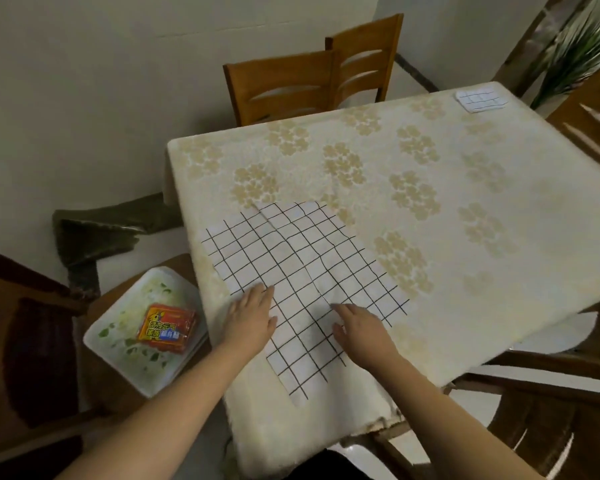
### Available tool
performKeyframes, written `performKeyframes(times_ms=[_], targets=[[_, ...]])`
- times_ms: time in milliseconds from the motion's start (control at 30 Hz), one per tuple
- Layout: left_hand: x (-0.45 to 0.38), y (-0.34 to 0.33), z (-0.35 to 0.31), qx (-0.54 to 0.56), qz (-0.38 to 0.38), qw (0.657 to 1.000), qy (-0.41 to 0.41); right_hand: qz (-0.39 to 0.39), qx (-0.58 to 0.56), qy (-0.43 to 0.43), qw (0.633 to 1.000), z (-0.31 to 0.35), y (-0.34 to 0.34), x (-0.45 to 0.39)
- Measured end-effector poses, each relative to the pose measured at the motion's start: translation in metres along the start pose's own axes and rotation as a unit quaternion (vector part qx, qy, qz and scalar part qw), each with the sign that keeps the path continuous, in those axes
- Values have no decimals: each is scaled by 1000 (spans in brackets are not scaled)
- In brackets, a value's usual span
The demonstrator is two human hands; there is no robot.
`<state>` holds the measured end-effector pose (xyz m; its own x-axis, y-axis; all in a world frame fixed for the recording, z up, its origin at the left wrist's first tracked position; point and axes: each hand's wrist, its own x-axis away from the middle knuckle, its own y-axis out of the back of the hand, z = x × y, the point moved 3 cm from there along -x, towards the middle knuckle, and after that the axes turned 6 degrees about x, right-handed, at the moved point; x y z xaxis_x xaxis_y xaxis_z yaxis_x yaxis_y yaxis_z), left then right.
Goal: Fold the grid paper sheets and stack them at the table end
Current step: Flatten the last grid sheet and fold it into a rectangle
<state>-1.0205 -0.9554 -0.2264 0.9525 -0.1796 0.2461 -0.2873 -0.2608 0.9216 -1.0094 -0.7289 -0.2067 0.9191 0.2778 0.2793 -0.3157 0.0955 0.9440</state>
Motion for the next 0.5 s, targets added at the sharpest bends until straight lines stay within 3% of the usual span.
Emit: performKeyframes(times_ms=[267, 500], targets=[[-25, -9, -1, -7, -60, 993, 101, -33, 27, -6, 999, -65, 40, -108], [-38, -18, 3, 12, -115, 983, 145, -31, 67, 89, 993, -68, 39, -169]])
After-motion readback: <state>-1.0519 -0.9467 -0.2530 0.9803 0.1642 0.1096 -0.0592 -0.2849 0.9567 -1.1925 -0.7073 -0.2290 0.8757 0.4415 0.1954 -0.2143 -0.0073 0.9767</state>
